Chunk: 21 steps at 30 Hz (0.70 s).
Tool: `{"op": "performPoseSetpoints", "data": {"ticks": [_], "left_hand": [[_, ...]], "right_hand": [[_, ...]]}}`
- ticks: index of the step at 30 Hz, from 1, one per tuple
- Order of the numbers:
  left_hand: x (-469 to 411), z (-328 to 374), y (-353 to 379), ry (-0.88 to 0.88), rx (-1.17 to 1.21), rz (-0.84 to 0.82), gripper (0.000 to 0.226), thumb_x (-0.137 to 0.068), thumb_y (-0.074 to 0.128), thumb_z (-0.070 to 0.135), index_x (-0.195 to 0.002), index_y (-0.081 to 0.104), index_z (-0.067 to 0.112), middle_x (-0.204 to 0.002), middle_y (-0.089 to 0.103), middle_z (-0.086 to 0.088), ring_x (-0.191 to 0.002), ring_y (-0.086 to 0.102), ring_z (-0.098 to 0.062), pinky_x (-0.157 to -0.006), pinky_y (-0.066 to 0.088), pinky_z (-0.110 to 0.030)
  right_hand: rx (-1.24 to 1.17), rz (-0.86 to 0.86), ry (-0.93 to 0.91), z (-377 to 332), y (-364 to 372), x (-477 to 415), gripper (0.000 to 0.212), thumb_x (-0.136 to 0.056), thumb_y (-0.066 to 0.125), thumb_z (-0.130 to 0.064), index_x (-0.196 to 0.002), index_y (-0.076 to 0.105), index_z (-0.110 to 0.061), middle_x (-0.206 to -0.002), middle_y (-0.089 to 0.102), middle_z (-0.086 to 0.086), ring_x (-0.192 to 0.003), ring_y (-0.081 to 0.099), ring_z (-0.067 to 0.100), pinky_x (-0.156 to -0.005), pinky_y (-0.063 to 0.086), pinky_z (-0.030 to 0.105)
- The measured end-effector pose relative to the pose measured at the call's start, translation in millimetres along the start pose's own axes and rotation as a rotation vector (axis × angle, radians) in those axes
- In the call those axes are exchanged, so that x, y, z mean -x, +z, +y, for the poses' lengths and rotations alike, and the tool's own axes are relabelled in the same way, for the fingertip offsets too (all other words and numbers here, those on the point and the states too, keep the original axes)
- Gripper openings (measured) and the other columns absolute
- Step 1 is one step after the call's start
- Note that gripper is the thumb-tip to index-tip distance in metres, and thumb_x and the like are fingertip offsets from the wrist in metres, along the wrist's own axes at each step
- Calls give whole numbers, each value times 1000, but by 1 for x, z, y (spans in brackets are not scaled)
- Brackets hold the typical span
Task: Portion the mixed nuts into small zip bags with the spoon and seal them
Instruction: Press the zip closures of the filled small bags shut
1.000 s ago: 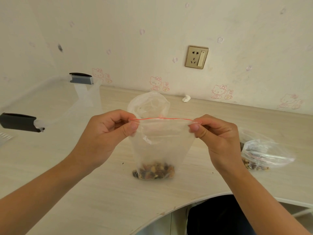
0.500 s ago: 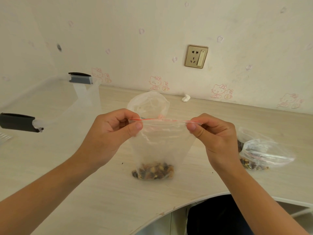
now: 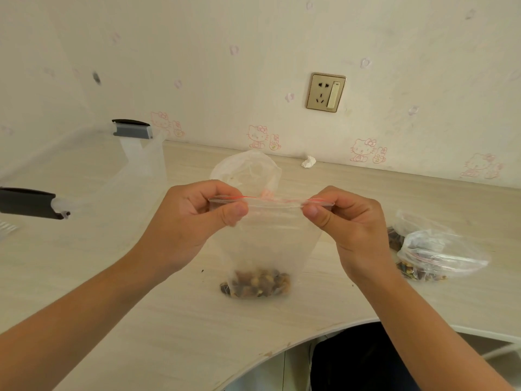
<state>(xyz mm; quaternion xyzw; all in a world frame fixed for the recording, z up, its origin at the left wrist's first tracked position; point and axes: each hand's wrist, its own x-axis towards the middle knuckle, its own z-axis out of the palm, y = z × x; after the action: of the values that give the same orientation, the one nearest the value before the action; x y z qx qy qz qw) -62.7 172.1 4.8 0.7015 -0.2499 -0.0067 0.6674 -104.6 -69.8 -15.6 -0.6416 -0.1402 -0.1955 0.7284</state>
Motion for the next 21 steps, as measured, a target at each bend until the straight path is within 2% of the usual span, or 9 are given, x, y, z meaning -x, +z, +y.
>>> {"op": "performPoseSetpoints", "data": {"ticks": [1, 3, 6, 8, 12, 16, 21], "left_hand": [[-2, 2, -1, 0, -18, -20, 8, -78, 82, 25, -85, 82, 28, -74, 74, 2, -72, 67, -8, -74, 54, -17], [-3, 6, -3, 5, -62, -63, 12, -73, 86, 33, -84, 82, 32, -78, 76, 6, -74, 70, -5, -74, 53, -15], [-4, 10, -2, 36, -212, -59, 9, -74, 83, 41, -82, 79, 39, -81, 77, 13, -79, 71, -2, -78, 51, -14], [-4, 14, -2, 74, -335, -59, 8, -81, 82, 35, -82, 78, 40, -84, 77, 18, -84, 71, 1, -80, 47, -8], [-4, 23, 2, 173, -533, -98, 26, -92, 78, 17, -81, 70, 39, -83, 73, 26, -88, 68, 6, -79, 42, -2], [-4, 30, 3, 177, -567, -79, 27, -93, 77, 16, -80, 70, 38, -82, 71, 28, -87, 66, 7, -77, 40, -1], [-6, 30, 1, 49, -495, -135, 17, -84, 84, 25, -81, 76, 39, -84, 75, 23, -88, 69, 4, -75, 42, -2]], "right_hand": [[13, -22, 8, -2, 0, -1, 3, -77, 81, -14, -79, 81, -16, -73, 70, -4, -73, 62, 12, -71, 49, 21], [56, -49, 8, -2, 1, -1, 11, -75, 83, -18, -83, 81, -10, -77, 71, 1, -76, 62, 16, -71, 49, 24], [110, -66, -14, -2, 2, -2, 5, -77, 82, -11, -81, 79, -10, -78, 71, 3, -77, 63, 20, -71, 48, 28], [161, -76, -34, -2, 2, -2, 4, -79, 81, -10, -79, 78, -12, -77, 71, 1, -74, 61, 20, -72, 46, 28], [229, -42, -85, -1, 2, -2, 10, -81, 80, -10, -76, 75, -19, -73, 69, -7, -70, 60, 13, -70, 44, 22], [257, -71, -107, -2, -1, -3, 9, -82, 82, -12, -81, 79, -20, -76, 71, -1, -72, 60, 19, -71, 45, 27], [267, -131, -80, -2, -8, -4, 8, -77, 86, -16, -83, 82, -14, -79, 73, 5, -74, 65, 23, -70, 48, 31]]}}
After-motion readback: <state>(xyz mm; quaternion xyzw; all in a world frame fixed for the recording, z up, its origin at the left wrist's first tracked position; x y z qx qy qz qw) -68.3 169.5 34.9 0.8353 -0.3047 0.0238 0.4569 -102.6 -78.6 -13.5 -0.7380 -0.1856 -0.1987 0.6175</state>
